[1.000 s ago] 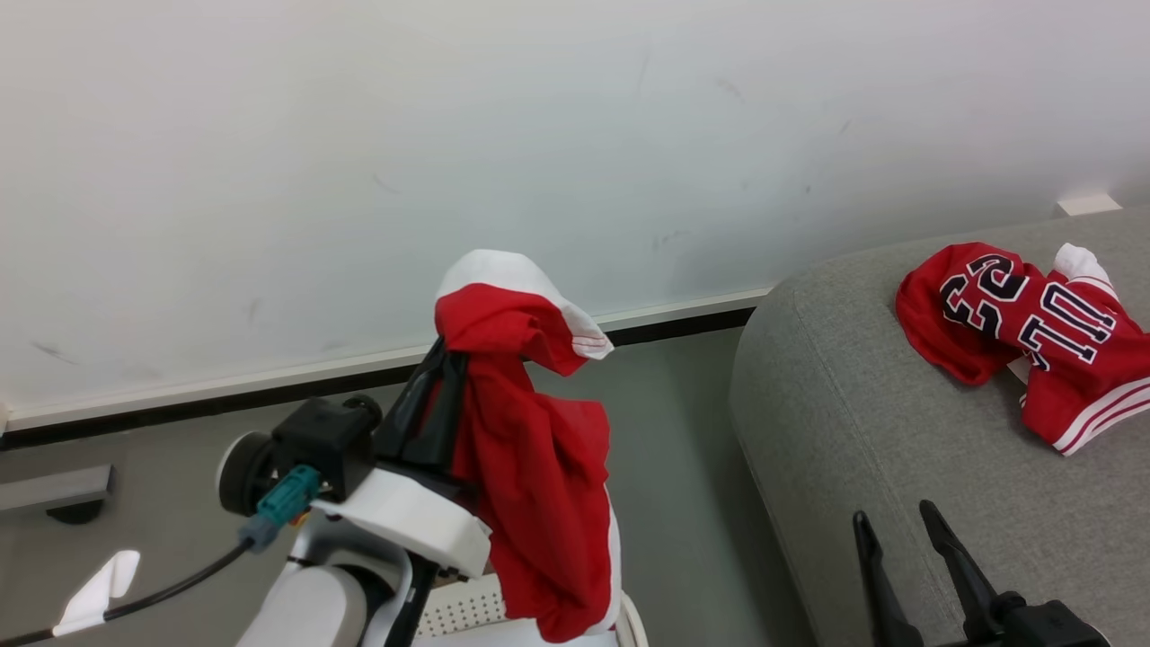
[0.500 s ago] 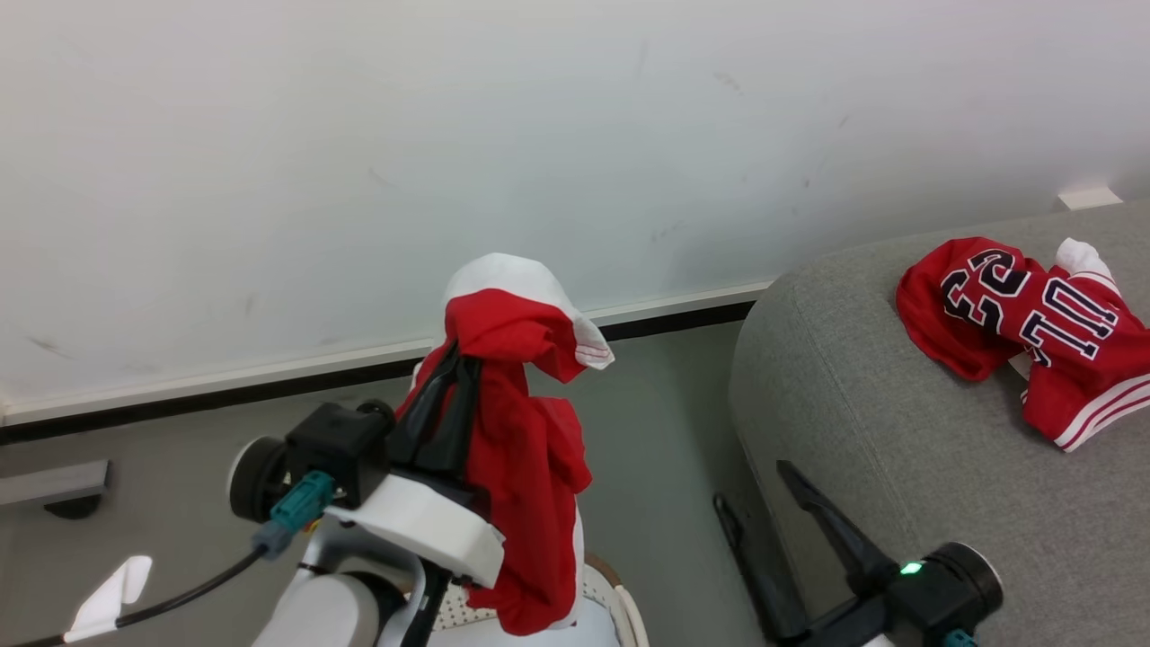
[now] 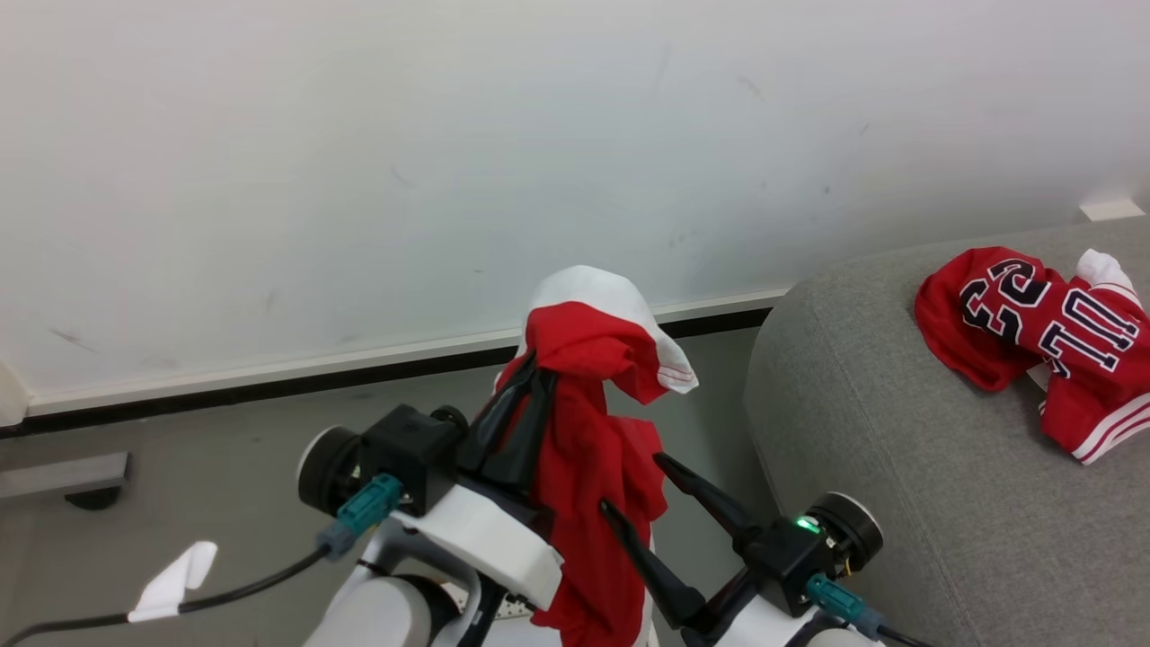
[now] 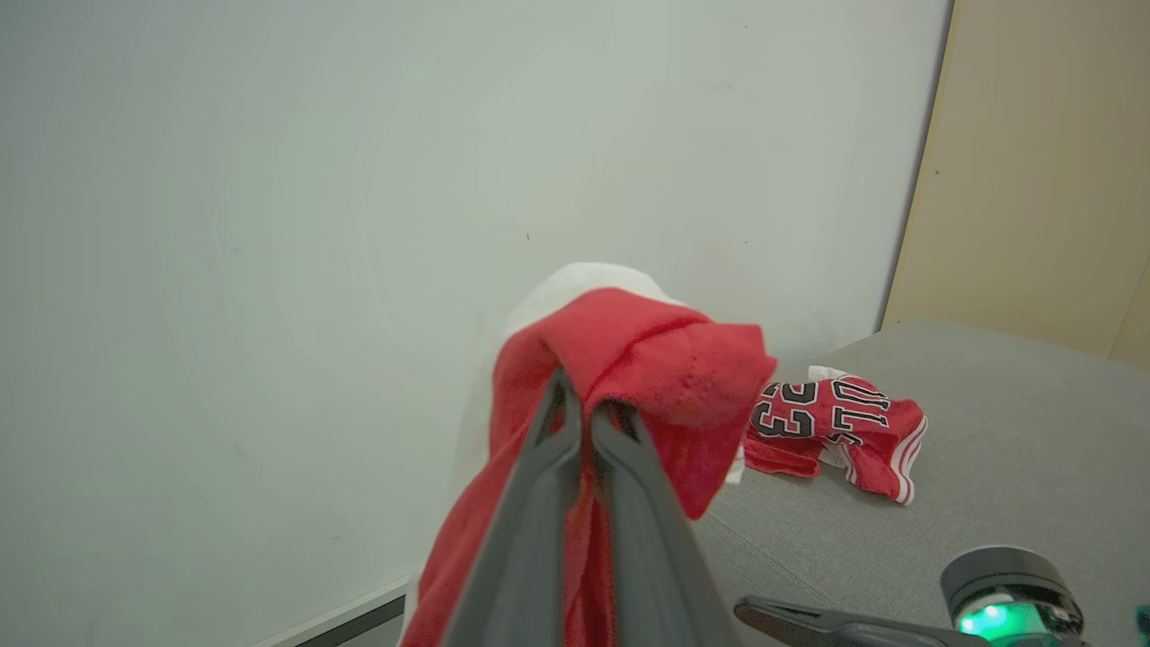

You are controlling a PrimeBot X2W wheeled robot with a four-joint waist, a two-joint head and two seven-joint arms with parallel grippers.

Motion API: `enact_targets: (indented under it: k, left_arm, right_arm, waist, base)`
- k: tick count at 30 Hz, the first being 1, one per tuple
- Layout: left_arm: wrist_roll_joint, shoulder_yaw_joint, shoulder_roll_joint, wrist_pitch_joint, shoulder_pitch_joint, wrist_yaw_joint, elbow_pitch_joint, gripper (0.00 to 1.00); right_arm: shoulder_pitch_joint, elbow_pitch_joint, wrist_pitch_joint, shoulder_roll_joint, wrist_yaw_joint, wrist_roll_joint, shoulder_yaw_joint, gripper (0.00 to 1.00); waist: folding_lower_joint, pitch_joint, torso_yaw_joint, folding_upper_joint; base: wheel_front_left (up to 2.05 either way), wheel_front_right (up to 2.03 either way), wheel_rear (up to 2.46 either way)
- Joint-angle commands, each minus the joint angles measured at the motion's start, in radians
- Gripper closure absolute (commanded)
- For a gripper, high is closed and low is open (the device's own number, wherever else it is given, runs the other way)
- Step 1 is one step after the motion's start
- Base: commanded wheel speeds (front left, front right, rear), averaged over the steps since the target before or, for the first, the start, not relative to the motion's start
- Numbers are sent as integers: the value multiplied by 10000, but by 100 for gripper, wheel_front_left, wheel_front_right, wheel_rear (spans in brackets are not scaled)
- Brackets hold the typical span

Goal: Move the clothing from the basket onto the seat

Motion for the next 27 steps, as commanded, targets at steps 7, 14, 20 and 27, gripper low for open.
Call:
enact_targets:
  k: [7,14,20,27]
  left_arm:
    - [30,-418,-227,188,-125,-146,-273,100]
    - [-33,-693,-416,283,-216,-213,-369,100]
    - [-134,-787,-459,292,-226,-227,-356,100]
    - [-150,-648,-291,199,-40,-71,-127,100]
  right_arm:
    - [-873,1007,-166,129,-24,546,418,0]
    - [-1302,1014,-175,113,-24,1199,1021,0]
    - [-1534,1271,-176,119,-24,1735,1397,100]
    - [-1426,1190,-179,117,-24,2039,1272,100]
  waist:
    - [0,-30,112,0]
    - [0,20,194,0]
    - [0,43,239,0]
    - [0,92,149,0]
  base:
    - [0,0,0]
    - [0,0,0]
    - [0,0,0]
    - [0,0,0]
